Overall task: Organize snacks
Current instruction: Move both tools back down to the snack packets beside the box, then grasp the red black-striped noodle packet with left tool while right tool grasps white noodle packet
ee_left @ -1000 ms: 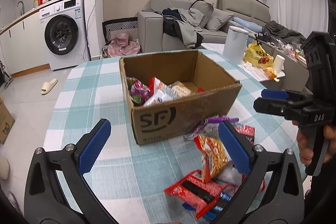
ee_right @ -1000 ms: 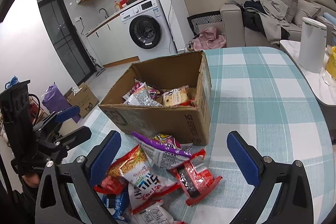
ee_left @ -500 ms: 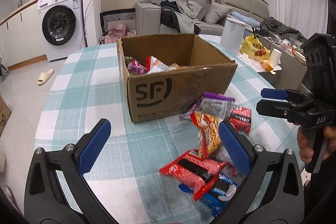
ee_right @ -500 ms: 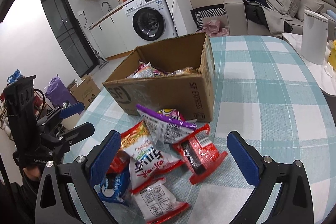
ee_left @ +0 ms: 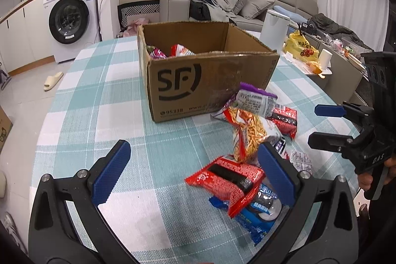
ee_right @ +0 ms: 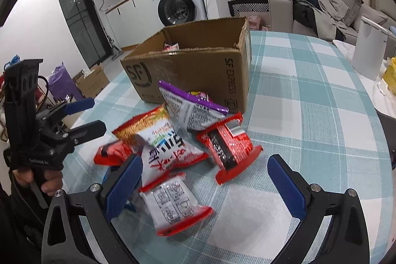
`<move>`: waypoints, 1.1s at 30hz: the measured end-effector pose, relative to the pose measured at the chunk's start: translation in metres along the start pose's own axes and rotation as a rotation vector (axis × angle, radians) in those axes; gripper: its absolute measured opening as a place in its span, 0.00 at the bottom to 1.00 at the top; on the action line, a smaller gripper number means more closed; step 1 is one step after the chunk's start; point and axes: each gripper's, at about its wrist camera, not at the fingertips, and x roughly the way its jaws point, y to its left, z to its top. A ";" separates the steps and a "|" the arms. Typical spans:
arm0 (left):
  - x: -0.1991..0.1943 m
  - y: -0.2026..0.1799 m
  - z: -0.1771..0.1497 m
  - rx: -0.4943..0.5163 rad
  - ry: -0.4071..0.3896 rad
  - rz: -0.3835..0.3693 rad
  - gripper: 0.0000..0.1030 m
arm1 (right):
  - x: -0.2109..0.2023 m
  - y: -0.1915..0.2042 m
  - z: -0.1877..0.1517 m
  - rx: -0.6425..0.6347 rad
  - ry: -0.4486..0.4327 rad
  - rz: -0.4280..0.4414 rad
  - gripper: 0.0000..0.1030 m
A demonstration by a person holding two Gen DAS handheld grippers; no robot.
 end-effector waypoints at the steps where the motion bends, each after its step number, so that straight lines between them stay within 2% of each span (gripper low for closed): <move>1: 0.001 0.000 -0.001 -0.001 0.004 -0.002 0.99 | 0.001 0.001 -0.001 -0.007 0.005 -0.003 1.00; 13: 0.019 -0.002 -0.014 0.007 0.070 -0.035 0.99 | 0.020 0.012 -0.018 -0.099 0.103 0.076 1.00; 24: 0.031 -0.010 -0.022 0.032 0.116 -0.054 0.99 | 0.028 0.022 -0.025 -0.157 0.151 0.059 0.99; 30: 0.040 -0.010 -0.026 0.042 0.136 -0.020 0.99 | 0.033 0.019 -0.028 -0.157 0.169 0.047 0.98; 33: 0.045 -0.002 -0.027 0.011 0.158 -0.004 0.99 | 0.033 0.018 -0.028 -0.155 0.172 0.053 0.91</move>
